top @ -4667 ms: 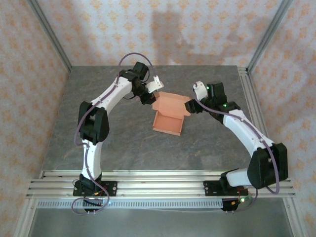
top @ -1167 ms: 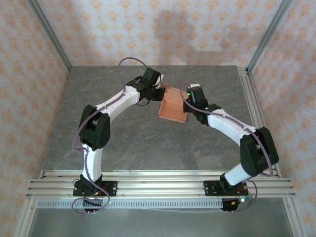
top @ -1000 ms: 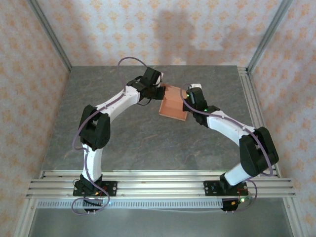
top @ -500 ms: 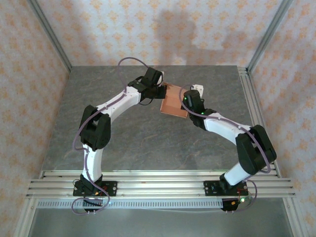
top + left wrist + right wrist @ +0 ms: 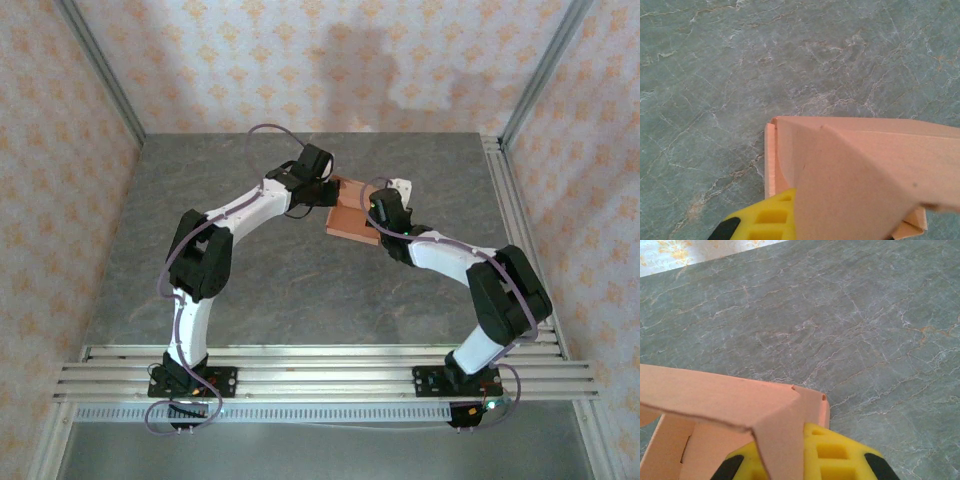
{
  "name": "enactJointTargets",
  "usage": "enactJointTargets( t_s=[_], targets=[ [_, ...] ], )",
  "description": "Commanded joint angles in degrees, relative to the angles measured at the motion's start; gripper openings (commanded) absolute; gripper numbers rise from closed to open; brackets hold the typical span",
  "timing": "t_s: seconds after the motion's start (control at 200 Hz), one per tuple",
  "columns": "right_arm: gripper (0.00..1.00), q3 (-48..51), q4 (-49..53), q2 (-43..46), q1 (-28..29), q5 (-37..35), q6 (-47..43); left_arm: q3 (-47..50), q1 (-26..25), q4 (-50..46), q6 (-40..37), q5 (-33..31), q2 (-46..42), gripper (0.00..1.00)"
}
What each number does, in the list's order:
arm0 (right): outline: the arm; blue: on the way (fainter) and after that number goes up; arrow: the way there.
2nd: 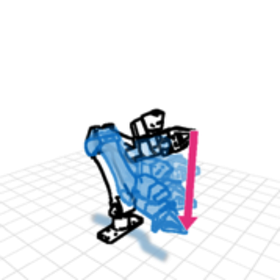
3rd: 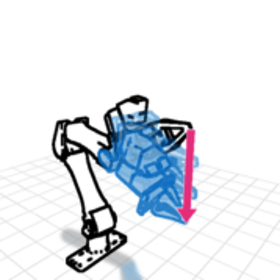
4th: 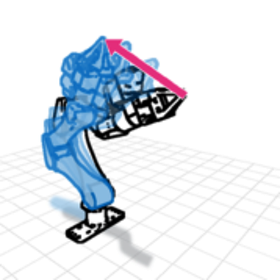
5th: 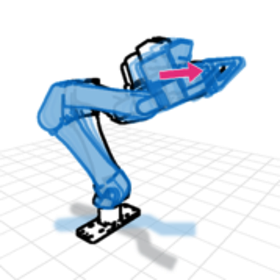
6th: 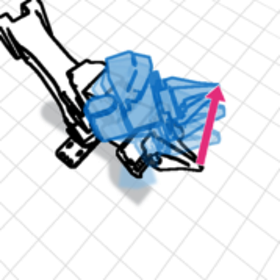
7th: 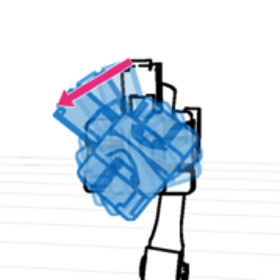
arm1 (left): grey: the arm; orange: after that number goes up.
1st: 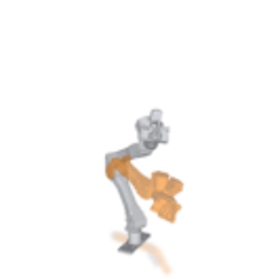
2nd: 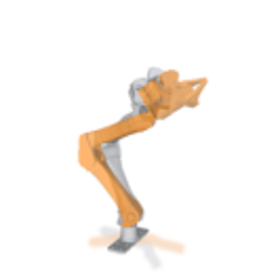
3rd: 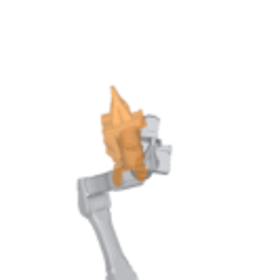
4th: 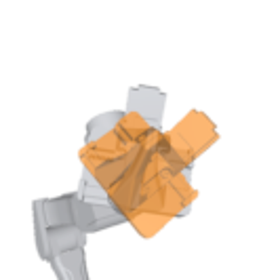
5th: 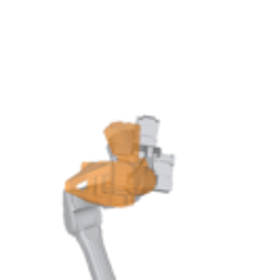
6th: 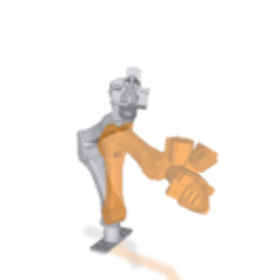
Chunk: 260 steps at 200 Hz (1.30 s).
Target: Fold the paper box
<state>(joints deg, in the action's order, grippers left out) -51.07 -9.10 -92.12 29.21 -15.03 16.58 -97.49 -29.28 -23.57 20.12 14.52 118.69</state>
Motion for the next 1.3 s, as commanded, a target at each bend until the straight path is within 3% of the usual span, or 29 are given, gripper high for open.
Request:
enactJointTargets(
  t_s=[0.0, 0.866, 1.296],
  targets=[
    [0.00, 0.85, -3.86, 0.57, 0.47, -1.42, 2.79, 1.31, -0.43, -0.52, 1.08, 0.20, 1.20, 0.00],
    [0.00, 9.51, -11.64, 3.31, 1.90, -0.34, 3.21, 7.75, -0.43, 2.57, 2.29, 0.02, -0.38, 0.00],
    [0.00, 1.87, 1.90, 3.68, 1.98, -0.72, 0.13, 7.52, -0.43, 1.45, 1.62, -0.21, -2.38, 0.00]
  ],
)
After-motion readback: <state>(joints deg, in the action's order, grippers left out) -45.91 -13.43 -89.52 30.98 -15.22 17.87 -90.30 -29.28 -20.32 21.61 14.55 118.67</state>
